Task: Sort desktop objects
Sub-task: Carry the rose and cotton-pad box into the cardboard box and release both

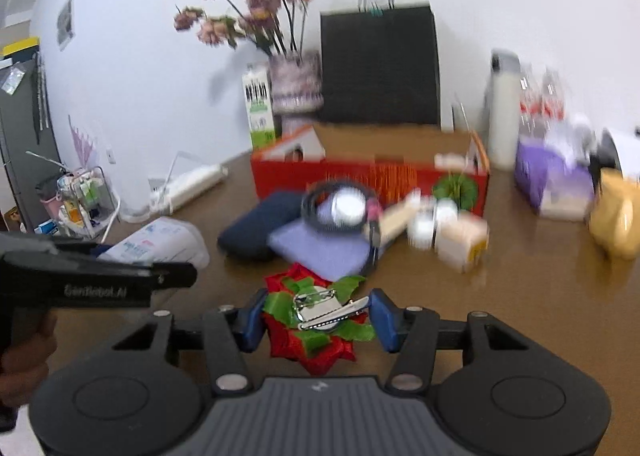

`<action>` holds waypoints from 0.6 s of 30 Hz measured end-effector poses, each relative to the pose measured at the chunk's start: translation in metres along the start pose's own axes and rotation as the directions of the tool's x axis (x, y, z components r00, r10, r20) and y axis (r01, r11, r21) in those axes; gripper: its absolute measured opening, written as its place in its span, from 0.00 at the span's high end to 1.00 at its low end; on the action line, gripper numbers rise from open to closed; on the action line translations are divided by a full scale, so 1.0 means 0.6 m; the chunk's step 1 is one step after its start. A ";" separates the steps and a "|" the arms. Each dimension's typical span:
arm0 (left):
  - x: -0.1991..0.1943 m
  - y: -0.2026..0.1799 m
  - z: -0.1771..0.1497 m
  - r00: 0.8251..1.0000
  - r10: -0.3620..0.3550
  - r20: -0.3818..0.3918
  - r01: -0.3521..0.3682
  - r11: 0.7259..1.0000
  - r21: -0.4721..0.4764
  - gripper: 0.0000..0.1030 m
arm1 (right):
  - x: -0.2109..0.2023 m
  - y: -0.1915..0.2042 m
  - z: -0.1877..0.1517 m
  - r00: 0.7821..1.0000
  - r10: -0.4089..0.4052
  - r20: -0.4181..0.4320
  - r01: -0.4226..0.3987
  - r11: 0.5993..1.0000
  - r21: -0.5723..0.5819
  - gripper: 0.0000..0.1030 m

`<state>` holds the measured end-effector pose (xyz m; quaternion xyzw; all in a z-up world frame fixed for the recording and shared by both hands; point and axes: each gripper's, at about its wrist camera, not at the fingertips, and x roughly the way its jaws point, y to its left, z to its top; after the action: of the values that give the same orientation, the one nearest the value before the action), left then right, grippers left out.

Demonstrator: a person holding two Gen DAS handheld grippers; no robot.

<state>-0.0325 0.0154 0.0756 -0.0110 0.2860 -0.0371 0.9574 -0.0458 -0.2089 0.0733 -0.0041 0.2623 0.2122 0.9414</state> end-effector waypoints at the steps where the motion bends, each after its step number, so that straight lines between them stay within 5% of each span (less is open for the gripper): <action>1: 0.009 0.005 0.029 1.000 -0.005 0.018 0.005 1.000 -0.003 0.35 | 0.003 -0.006 0.021 1.000 -0.005 0.013 0.005 1.000 -0.013 0.49; 7: 0.110 0.027 0.229 0.997 -0.005 0.075 0.007 1.000 -0.016 0.35 | 0.060 -0.068 0.187 0.993 -0.077 0.092 0.085 0.992 -0.089 0.49; 11: 0.228 0.007 0.336 0.997 0.029 0.071 -0.033 0.998 0.058 0.35 | 0.150 -0.133 0.314 0.982 -0.127 0.139 0.136 0.989 -0.061 0.49; 16: 0.412 -0.007 0.372 0.990 0.139 -0.038 -0.133 0.982 0.132 0.35 | 0.338 -0.212 0.400 0.977 -0.211 -0.030 0.209 0.977 -0.047 0.49; 18: 0.483 -0.005 0.362 0.971 0.205 -0.122 -0.190 0.974 0.123 0.35 | 0.426 -0.234 0.398 0.947 -0.297 -0.123 0.286 0.953 -0.099 0.49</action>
<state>0.3280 -0.0100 0.0992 0.0731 0.3466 0.0418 0.9342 0.3254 -0.2070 0.1382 -0.0950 0.3138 0.0803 0.9413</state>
